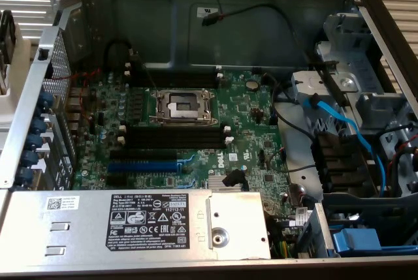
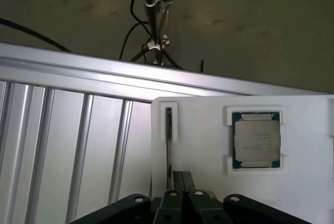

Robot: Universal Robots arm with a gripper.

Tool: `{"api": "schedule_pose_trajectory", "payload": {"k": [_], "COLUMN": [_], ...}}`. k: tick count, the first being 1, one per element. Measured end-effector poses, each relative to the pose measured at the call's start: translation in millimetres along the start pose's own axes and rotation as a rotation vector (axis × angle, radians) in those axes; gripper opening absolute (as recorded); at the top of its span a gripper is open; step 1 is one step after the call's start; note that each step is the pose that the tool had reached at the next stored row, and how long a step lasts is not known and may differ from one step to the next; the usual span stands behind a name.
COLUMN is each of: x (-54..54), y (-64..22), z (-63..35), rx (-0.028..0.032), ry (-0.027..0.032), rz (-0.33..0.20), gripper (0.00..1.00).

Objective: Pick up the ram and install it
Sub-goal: 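Pick up the ram and move it above insertion slot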

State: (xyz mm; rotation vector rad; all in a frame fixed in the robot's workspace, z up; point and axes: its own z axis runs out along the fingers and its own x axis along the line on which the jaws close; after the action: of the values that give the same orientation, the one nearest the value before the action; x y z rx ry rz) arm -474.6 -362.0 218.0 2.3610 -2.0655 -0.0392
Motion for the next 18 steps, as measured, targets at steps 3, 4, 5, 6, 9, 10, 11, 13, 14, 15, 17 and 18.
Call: {"api": "schedule_pose_trajectory", "payload": {"k": [3,4,5,6,9,10,11,13,14,15,17,18], "x": [0.1,0.2,0.9,1.8,4.5,4.8,5.1,5.4,5.5,5.5,5.6,5.6], "y": [-1.5,-1.5,-1.5,-1.4,-4.8,-6.8,-8.5,-9.0,-9.0,-9.0,-9.0,-9.0], "z": [1.3,1.3,0.9,0.6,0.5,0.3,0.3,0.3,0.3,0.3,0.2,0.3], "rx": [0.0002,0.0002,-0.0001,0.0,0.0002,0.0001,0.0001,0.0001,0.0001,0.0001,0.0001,0.0001], "ry": [-0.0001,-0.0001,-0.0001,-0.0001,-0.0003,-0.0002,-0.0003,-0.0003,-0.0003,-0.0003,-0.0002,-0.0002], "rz": [0.0,0.0,0.0,0.0,0.0,0.0,0.0,0.0,0.0,0.0,0.0,0.0], "gripper": [0.1,0.1,0.1,0.1,0.1,0.1,0.1,0.1,0.1,0.1,0.1,0.1]}}
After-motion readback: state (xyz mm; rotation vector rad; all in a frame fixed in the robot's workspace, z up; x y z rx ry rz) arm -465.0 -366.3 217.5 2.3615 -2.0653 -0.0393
